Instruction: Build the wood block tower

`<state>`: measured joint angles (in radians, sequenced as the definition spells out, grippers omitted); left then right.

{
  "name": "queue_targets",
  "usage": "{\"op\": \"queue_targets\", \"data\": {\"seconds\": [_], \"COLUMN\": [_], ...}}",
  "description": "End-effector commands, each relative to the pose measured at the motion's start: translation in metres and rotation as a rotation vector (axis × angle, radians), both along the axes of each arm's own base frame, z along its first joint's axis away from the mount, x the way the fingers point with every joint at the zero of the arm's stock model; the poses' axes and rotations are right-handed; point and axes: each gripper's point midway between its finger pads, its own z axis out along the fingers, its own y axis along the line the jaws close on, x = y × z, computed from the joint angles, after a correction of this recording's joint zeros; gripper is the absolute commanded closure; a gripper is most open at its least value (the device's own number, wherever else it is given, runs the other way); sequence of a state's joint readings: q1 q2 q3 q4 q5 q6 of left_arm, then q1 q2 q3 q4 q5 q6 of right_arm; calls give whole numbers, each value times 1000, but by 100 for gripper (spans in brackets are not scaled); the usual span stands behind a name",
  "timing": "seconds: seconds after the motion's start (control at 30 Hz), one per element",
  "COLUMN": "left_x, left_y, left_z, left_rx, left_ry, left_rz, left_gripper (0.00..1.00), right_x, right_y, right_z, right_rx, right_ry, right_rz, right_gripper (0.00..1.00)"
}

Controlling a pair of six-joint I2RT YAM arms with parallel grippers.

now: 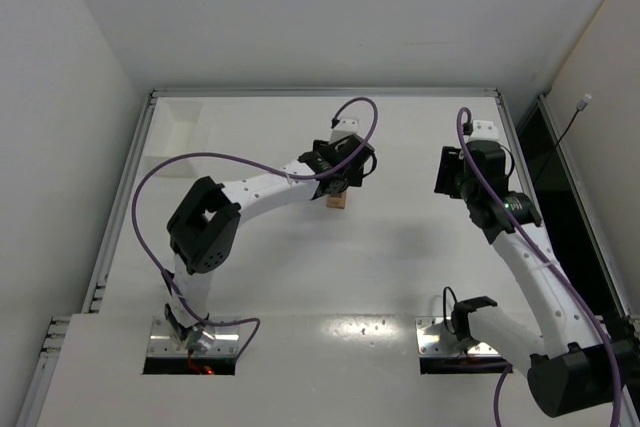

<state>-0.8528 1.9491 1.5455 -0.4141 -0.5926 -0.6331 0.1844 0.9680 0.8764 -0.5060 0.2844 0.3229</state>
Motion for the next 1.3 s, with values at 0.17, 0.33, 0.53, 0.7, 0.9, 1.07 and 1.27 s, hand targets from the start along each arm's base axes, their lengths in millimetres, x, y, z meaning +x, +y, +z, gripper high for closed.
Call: {"op": "queue_targets", "data": {"seconds": [0.17, 0.33, 0.53, 0.7, 0.9, 1.07, 1.27], "left_x": [21, 26, 28, 30, 38, 36, 32], "left_y": [2, 3, -2, -6, -7, -12, 29], "left_z": [8, 6, 9, 14, 38, 107, 145], "left_rx": [-46, -50, -63, -76, -77, -97, 31], "left_ry": [-26, -21, -23, -31, -93, -219, -266], "left_rz": [27, 32, 24, 10, 9, -51, -92], "left_gripper": [41, 48, 45, 21, 19, 17, 1], "right_x": [7, 9, 9, 9, 10, 15, 24], "right_y": [1, 2, 3, 3, 8, 5, 9], "right_z": [5, 4, 4, 4, 5, 11, 3], "right_rx": [27, 27, 32, 32, 31, -30, -120], "right_ry": [-32, -32, -31, -31, -40, -63, -49], "right_rz": [-12, -12, -4, -4, 18, 58, 161], "right_gripper": [49, 49, 49, 49, 49, 46, 37]}}
